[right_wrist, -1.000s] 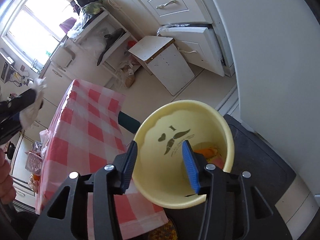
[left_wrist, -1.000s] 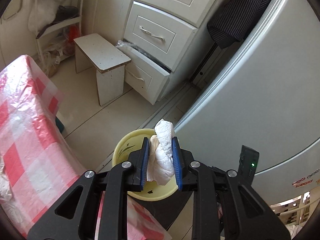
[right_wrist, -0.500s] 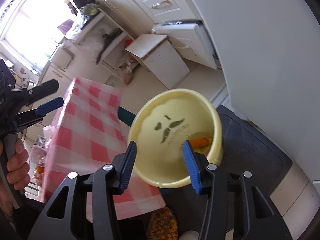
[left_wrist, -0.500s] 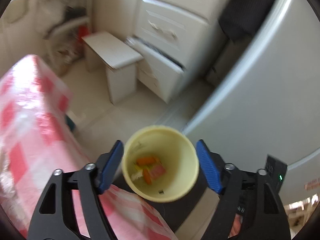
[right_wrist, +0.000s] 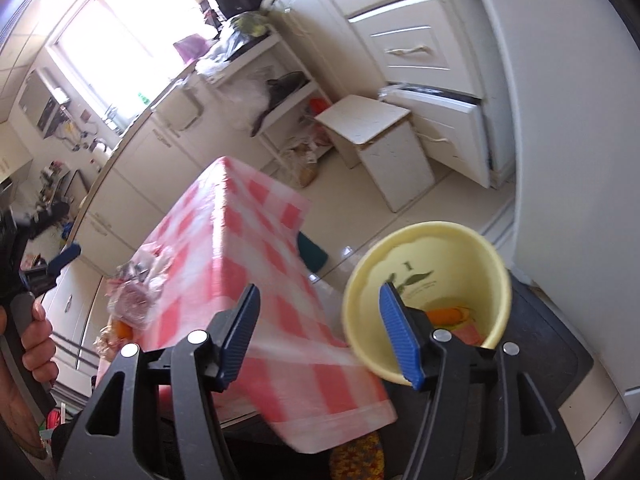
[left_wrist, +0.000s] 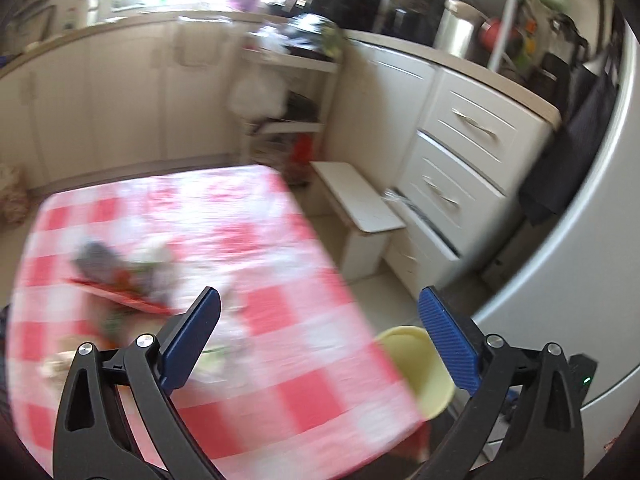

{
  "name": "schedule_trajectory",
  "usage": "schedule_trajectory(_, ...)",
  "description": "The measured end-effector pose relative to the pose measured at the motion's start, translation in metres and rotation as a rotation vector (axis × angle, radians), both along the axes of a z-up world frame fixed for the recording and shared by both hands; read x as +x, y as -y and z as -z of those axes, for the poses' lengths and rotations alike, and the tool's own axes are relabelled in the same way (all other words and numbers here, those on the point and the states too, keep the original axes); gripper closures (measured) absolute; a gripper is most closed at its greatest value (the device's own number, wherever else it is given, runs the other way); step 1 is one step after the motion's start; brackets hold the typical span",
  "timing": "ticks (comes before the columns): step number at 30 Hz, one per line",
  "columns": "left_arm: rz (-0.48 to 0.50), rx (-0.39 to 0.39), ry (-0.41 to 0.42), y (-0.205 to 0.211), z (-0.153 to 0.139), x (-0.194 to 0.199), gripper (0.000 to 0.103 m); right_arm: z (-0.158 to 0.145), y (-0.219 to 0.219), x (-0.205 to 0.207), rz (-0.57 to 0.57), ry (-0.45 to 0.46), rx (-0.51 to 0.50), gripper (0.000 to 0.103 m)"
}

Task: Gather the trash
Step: 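Move both tools back over the table toward the remaining trash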

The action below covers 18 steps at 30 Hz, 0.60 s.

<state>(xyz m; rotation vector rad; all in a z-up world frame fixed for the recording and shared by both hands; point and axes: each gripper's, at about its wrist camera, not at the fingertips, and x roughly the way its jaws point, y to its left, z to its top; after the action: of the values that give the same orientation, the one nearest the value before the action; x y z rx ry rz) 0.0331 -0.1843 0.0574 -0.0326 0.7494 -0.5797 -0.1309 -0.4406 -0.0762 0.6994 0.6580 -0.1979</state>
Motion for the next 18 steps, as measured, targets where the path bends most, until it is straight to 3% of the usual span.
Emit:
schedule_trajectory(10,-0.203,0.055,-0.034,-0.149,0.012,0.021,0.007,-0.069,-0.076,0.036,-0.152,0.114,-0.065,0.039)
schedule_trajectory(18,-0.291,0.03,-0.085,-0.211,0.031,0.027,0.007,-0.108,-0.14,0.063,-0.286,0.193,-0.107,0.038)
